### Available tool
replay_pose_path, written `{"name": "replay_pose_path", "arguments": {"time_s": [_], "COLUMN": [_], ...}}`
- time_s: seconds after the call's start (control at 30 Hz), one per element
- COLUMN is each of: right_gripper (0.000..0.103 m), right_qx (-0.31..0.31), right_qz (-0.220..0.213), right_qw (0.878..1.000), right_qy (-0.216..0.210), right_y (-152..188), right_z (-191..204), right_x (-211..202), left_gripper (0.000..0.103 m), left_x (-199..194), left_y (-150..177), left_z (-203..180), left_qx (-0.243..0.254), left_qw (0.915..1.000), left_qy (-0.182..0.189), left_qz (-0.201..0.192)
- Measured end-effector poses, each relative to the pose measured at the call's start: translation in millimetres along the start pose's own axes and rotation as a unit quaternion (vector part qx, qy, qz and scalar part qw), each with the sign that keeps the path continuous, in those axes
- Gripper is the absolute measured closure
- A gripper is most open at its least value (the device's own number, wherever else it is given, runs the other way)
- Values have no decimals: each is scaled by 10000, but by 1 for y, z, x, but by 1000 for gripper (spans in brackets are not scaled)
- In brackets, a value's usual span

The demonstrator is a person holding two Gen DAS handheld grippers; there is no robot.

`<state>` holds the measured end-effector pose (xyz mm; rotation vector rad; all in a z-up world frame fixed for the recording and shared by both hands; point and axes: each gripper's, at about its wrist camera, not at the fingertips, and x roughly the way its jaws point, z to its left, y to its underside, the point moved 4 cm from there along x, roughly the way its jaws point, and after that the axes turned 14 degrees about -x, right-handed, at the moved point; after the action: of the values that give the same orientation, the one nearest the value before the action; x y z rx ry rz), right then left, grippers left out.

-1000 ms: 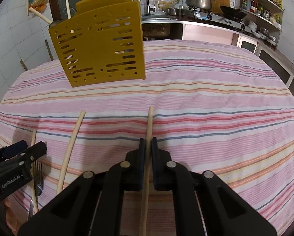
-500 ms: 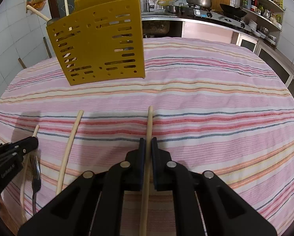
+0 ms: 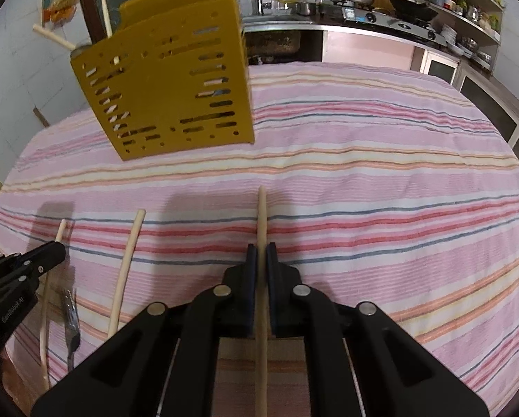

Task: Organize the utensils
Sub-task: 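Lift both held chopsticks and carry them over the yellow holder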

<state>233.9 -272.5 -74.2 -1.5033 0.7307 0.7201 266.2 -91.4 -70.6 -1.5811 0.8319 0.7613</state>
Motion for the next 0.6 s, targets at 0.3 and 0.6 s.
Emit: {"name": "replay_pose_path", "arguments": {"time_s": [0.3,0.6], "right_gripper": [97,97], "right_qx": [184,281], "right_qz": [-784,-1769], "right_qw": [9967,9837], "right_qy": [34,-161], "right_y": [-3,-6], "right_z": [-9,-18], "right_x": [-44,-95], "left_gripper": [99,99], "left_x": [-40,-99], "left_y": [-6,-12], "left_z": [-6,-1], "left_qx": [208,228], "left_qw": [9976,9889], "left_qy": [141,603], "left_qz": [-641,-1341]}}
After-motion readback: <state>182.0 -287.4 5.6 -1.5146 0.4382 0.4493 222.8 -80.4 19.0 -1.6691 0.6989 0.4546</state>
